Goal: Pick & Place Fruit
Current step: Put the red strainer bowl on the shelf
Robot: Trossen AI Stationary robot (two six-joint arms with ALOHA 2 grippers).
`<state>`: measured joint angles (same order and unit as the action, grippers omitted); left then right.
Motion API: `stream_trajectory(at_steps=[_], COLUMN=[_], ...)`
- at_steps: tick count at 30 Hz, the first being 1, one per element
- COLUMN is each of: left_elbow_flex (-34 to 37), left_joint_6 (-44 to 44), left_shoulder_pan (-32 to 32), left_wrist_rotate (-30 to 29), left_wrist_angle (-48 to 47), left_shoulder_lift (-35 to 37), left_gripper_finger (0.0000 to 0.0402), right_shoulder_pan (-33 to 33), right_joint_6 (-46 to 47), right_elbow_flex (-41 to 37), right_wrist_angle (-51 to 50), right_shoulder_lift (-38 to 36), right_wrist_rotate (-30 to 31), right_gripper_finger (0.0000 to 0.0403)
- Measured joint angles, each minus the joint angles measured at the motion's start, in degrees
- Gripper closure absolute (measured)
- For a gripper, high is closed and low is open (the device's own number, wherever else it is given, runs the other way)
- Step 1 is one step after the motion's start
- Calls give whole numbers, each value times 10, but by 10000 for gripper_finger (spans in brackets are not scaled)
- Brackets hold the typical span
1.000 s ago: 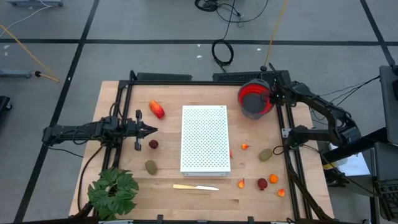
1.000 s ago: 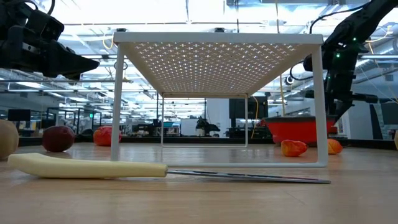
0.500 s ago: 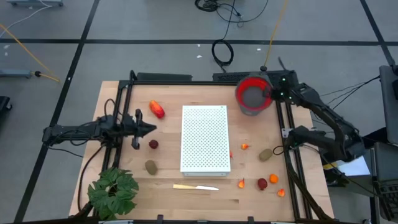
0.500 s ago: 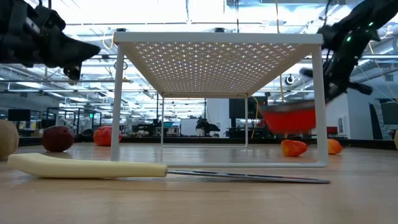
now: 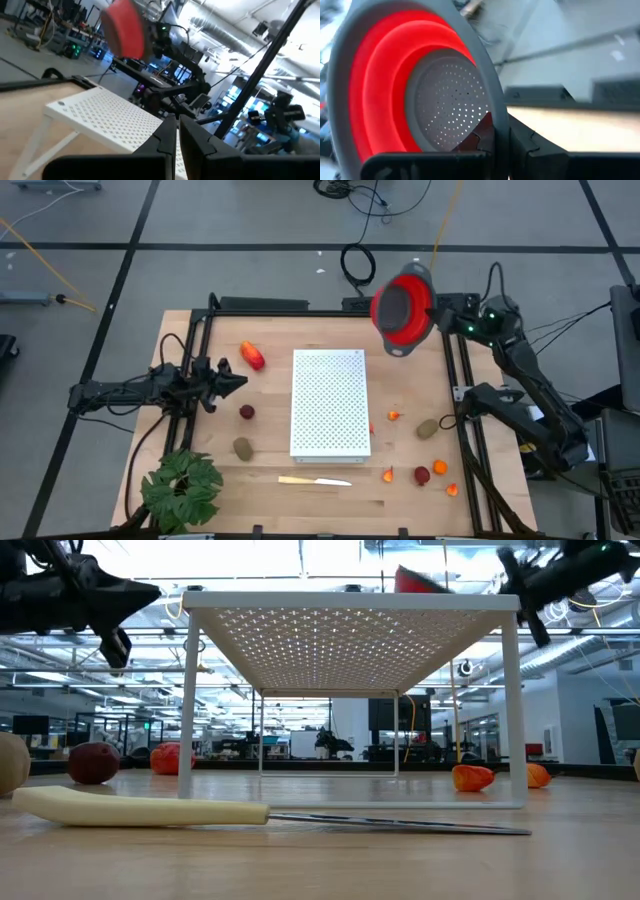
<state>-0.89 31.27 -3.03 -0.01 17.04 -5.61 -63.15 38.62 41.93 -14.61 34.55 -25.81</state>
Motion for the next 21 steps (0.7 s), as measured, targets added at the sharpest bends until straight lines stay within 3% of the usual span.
stream_trajectory(at_steps=[6, 21], left_elbow_flex=[0, 0], left_joint_6=[55, 48], left_shoulder_pan=[0, 0], left_wrist_rotate=[0, 0], left_wrist_angle=[0, 0], left_shoulder_lift=[0, 0], left_gripper_finger=[382, 382], right_shoulder_pan=[54, 157], right_joint_6=[-64, -221], right_elbow_flex=[0, 0], right_wrist_angle=[83, 245], right_shoulder_lift=[-26, -28], right_wrist_rotate=[-3, -33], right_gripper_finger=[393, 393])
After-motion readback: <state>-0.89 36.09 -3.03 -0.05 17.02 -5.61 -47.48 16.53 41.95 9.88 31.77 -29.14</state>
